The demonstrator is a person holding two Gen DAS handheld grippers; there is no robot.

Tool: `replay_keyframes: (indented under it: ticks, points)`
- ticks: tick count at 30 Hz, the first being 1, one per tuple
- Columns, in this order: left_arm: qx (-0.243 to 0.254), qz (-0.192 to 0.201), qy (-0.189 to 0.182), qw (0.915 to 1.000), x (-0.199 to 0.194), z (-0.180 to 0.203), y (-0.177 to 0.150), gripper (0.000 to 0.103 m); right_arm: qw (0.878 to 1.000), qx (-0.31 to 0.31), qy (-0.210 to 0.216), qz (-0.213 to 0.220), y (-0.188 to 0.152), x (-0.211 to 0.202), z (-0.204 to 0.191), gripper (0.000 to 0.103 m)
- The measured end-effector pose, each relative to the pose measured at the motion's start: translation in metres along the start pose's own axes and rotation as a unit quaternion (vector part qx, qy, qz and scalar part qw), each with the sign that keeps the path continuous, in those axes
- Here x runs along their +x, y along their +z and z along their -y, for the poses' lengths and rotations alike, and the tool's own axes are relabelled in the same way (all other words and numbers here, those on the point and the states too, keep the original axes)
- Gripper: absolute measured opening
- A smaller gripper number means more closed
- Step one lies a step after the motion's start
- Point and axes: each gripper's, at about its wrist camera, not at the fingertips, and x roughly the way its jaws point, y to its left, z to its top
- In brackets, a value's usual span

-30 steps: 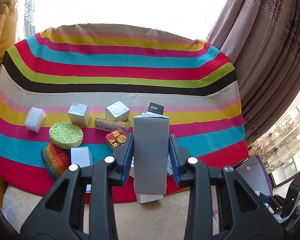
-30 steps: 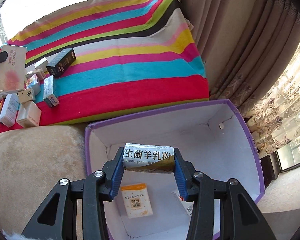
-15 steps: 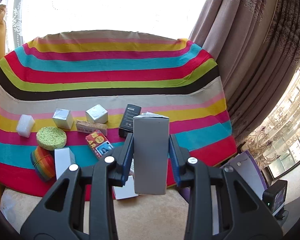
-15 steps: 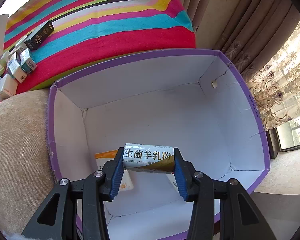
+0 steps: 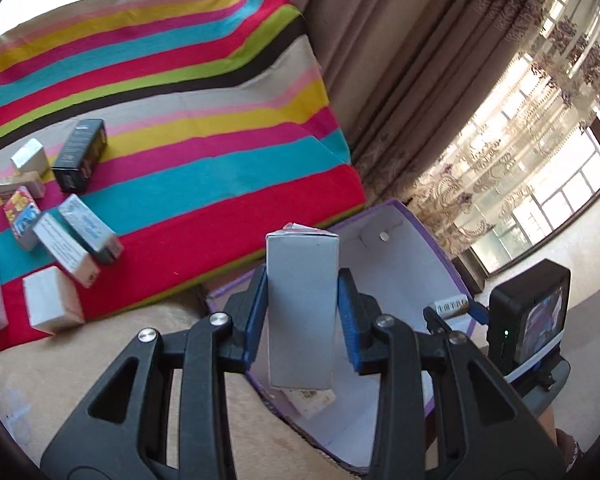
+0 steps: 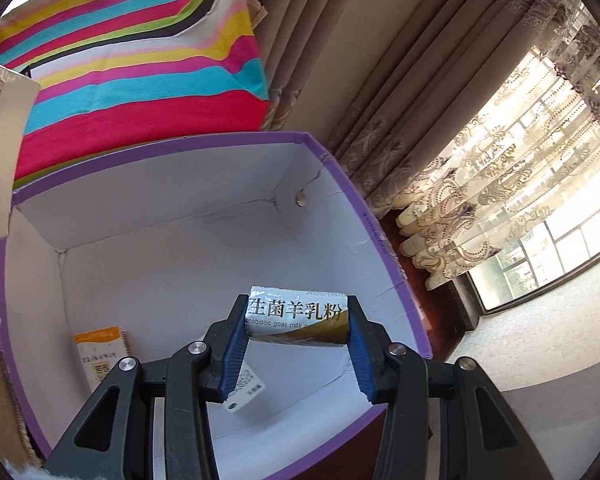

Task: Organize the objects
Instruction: 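Carry the tall white box in the left tool while the right carries the silver packet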

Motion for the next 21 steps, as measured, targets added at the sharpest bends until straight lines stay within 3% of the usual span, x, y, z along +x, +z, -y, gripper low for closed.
replay_keyframes:
  ticks: [9,21]
  points:
    - [0.017,-0.056,-0.033,0.9978,0.039,0.036,-0.018,0.038,0.998,-0.03,-0.059,-0.024,-0.006,0.015,0.021,0.047]
    - [0.008,-0.077,-0.025,0.9967,0.058,0.033,-0.021,0.038,0.996,-0.043,-0.06,-0.055,-0.011,0.025,0.023,0.047]
